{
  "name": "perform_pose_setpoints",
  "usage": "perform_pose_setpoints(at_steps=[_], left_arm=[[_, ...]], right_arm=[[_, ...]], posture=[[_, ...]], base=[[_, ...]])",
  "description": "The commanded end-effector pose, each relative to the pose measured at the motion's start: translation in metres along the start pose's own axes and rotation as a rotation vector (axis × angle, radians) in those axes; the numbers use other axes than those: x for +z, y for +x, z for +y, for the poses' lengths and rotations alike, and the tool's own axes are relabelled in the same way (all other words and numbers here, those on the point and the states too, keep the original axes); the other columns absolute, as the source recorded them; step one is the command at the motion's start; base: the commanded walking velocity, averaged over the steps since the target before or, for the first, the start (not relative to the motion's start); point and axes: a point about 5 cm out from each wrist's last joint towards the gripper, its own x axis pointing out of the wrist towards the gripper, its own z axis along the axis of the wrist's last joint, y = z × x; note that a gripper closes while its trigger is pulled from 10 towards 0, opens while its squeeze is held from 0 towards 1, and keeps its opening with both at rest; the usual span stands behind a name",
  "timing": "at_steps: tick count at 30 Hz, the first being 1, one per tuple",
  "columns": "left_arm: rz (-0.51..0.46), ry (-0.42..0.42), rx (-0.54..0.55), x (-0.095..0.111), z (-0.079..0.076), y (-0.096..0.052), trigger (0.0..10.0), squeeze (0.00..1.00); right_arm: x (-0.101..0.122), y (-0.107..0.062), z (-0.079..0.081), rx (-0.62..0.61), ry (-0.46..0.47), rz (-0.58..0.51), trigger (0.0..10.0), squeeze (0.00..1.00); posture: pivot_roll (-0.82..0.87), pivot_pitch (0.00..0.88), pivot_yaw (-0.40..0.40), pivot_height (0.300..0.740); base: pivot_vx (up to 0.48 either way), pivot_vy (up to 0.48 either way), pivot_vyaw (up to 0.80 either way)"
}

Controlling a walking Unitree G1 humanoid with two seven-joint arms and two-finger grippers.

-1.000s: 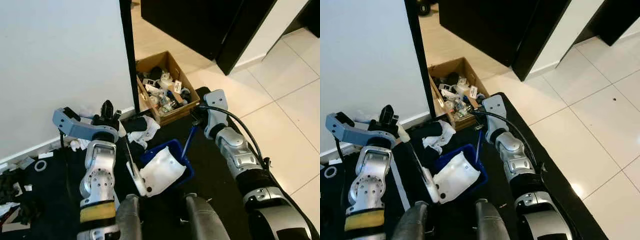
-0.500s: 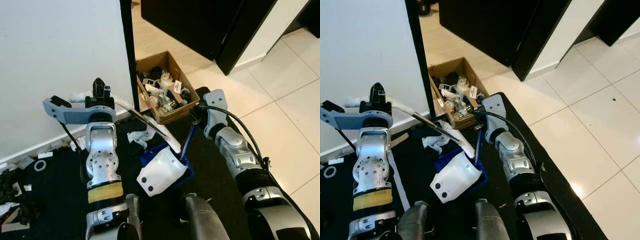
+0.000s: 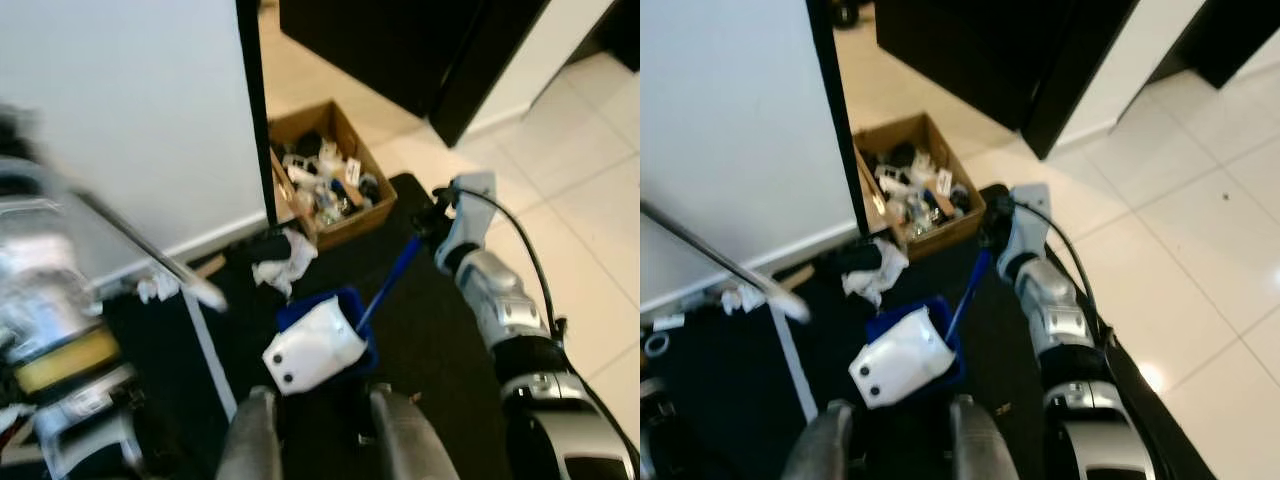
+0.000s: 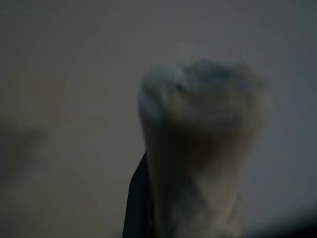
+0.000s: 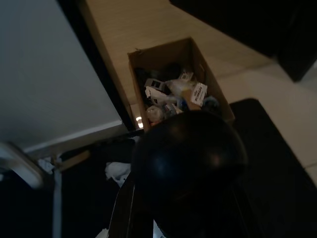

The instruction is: Sweep floor

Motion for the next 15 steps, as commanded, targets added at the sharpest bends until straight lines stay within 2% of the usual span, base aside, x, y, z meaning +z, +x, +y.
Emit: perform_pose_setpoints(at_steps=[1,2,4,6,7,8,11,12,13,15], left_arm=[[0.112,0.136,0.146,-0.017,0.027,-0.003,10.0,0.00],[0.152,0.178,0.203,-0.022,0.035,-0.006,10.0,0.00],[0.232,0.246,0.251,-0.032,0.045,-0.012,10.0,0.00],[0.366,0.336,0.302,-0.050,0.057,-0.024,10.0,0.00],[0.419,0.361,0.320,-0.056,0.062,-0.029,10.0,0.00],[0.419,0.361,0.320,-0.056,0.062,-0.029,10.0,0.00],[0.571,0.445,0.337,-0.080,0.072,-0.047,10.0,0.00],[0.624,0.439,0.297,-0.089,0.071,-0.052,10.0,0.00],[0.624,0.439,0.297,-0.089,0.071,-0.052,10.0,0.00],[0.688,0.361,0.251,-0.101,0.067,-0.061,10.0,0.00]], right_arm=[[0.008,-0.001,0.002,0.019,0.095,-0.049,10.0,0.00],[0.012,-0.001,0.000,0.013,0.102,-0.065,10.0,0.00],[0.021,-0.003,-0.003,0.005,0.108,-0.090,10.0,0.00],[0.042,-0.007,-0.007,-0.003,0.107,-0.155,10.0,0.00],[0.051,-0.008,-0.009,-0.005,0.104,-0.180,10.0,0.00],[0.051,-0.008,-0.009,-0.005,0.104,-0.180,10.0,0.00],[0.086,-0.015,-0.014,-0.020,0.097,-0.265,10.0,0.00],[0.097,-0.016,-0.018,-0.030,0.098,-0.291,10.0,0.00],[0.097,-0.016,-0.018,-0.030,0.098,-0.291,10.0,0.00],[0.114,-0.019,-0.023,-0.047,0.108,-0.329,10.0,0.00]], posture=[[0.00,0.253,-0.036,0.740],[0.00,0.252,-0.035,0.740],[0.00,0.249,-0.038,0.740],[0.00,0.244,-0.039,0.740],[0.00,0.243,-0.038,0.740],[0.00,0.243,-0.038,0.740],[-0.01,0.238,-0.039,0.740],[-0.02,0.236,-0.038,0.740],[-0.02,0.236,-0.038,0.740],[-0.02,0.235,-0.037,0.740]], base=[[0.000,0.000,0.00],[0.000,0.000,0.00],[0.000,0.000,0.00],[0.000,0.000,0.00],[0.000,0.000,0.00],[0.000,0.000,0.00],[0.000,0.000,0.00],[0.000,0.000,0.00],[0.000,0.000,0.00],[0.000,0.000,0.00]])
